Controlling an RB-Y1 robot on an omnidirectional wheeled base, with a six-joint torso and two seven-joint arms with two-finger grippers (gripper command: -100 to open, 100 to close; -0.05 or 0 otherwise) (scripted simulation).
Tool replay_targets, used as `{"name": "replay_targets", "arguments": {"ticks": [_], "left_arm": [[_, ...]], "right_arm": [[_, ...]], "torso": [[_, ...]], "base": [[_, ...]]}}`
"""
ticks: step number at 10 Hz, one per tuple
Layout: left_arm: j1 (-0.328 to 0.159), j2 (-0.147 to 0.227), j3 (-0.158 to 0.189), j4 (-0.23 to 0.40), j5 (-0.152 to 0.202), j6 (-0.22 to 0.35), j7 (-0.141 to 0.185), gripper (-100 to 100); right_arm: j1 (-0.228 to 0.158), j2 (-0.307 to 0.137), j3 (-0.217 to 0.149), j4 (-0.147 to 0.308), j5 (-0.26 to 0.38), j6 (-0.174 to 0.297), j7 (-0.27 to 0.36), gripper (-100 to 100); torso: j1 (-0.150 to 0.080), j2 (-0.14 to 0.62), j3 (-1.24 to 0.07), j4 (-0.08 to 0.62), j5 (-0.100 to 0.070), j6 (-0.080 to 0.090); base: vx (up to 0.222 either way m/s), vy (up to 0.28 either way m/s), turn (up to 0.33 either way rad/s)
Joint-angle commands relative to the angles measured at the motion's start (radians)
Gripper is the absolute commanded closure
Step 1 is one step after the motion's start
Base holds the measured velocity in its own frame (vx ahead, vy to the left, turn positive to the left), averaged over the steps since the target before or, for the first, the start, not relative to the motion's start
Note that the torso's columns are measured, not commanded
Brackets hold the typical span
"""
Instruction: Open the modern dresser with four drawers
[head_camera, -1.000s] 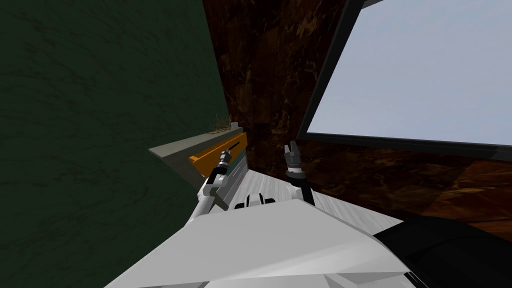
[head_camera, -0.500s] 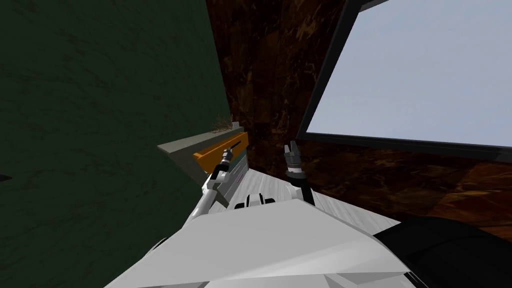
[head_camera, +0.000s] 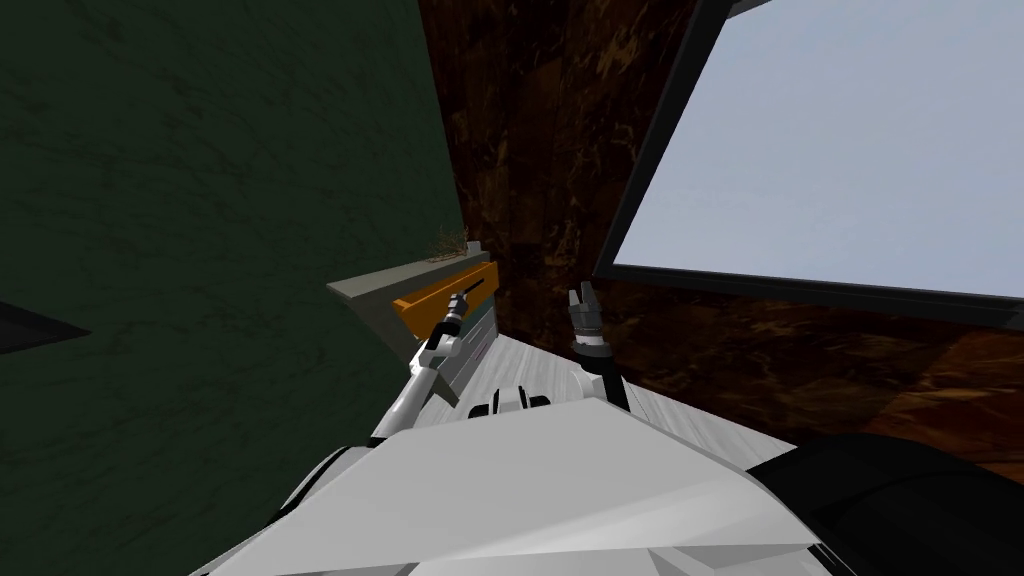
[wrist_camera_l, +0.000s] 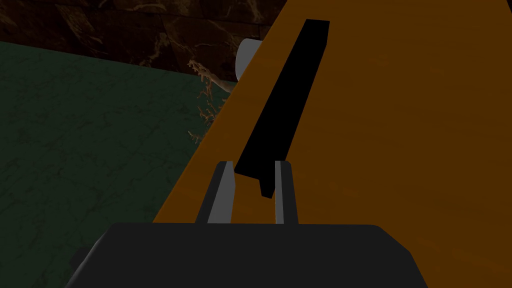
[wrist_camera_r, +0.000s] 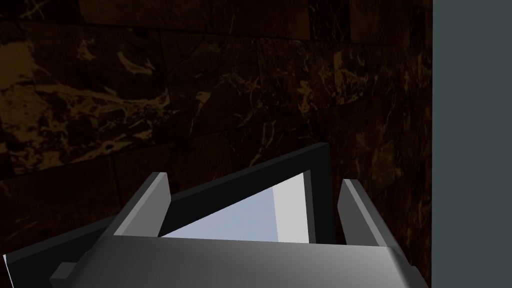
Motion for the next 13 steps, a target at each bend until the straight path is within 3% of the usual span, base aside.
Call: {"name": "replay_targets", "arguments": {"ticks": [1, 3, 5, 6, 8, 10, 11, 13], "left_arm": [[-0.058, 0.018, -0.023, 0.076, 0.032, -0.023, -0.001, 100], [-0.115, 0.018, -0.023, 0.134, 0.032, -0.023, -0.001, 100], [-0.115, 0.018, -0.023, 0.181, 0.032, -0.023, -0.001, 100], [-0.172, 0.038, -0.042, 0.217, 0.064, -0.052, -0.002, 100], [-0.225, 0.038, -0.042, 0.277, 0.064, -0.052, -0.002, 100], [-0.225, 0.038, -0.042, 0.312, 0.064, -0.052, -0.002, 100], [-0.278, 0.058, -0.060, 0.348, 0.096, -0.081, -0.003, 100], [-0.329, 0.058, -0.060, 0.394, 0.096, -0.081, -0.003, 100]], "right_arm": [[0.000, 0.000, 0.000, 0.000, 0.000, 0.000, 0.000, 0], [0.000, 0.000, 0.000, 0.000, 0.000, 0.000, 0.000, 0], [0.000, 0.000, 0.000, 0.000, 0.000, 0.000, 0.000, 0], [0.000, 0.000, 0.000, 0.000, 0.000, 0.000, 0.000, 0], [0.000, 0.000, 0.000, 0.000, 0.000, 0.000, 0.000, 0], [0.000, 0.000, 0.000, 0.000, 0.000, 0.000, 0.000, 0], [0.000, 0.000, 0.000, 0.000, 0.000, 0.000, 0.000, 0], [0.000, 0.000, 0.000, 0.000, 0.000, 0.000, 0.000, 0]], "torso": [[0.001, -0.004, -0.003, -0.005, 0.002, -0.001], [0.000, 0.005, 0.003, 0.001, 0.000, -0.003], [0.000, 0.001, 0.001, 0.001, 0.000, -0.001], [0.002, -0.002, -0.002, -0.003, 0.001, -0.001], [-0.001, 0.008, 0.005, 0.003, -0.001, -0.003], [0.001, 0.004, 0.002, 0.002, 0.000, -0.001], [0.002, 0.002, 0.001, 0.000, 0.000, -0.002], [0.001, 0.013, 0.008, 0.005, 0.000, -0.006]], "base": [[-0.088, -0.038, 0.136], [-0.090, -0.047, 0.053], [-0.004, 0.002, -0.017], [-0.105, -0.034, 0.132], [-0.079, -0.043, 0.045], [-0.002, -0.001, -0.012], [-0.094, -0.018, 0.099], [-0.078, -0.047, 0.058]]}}
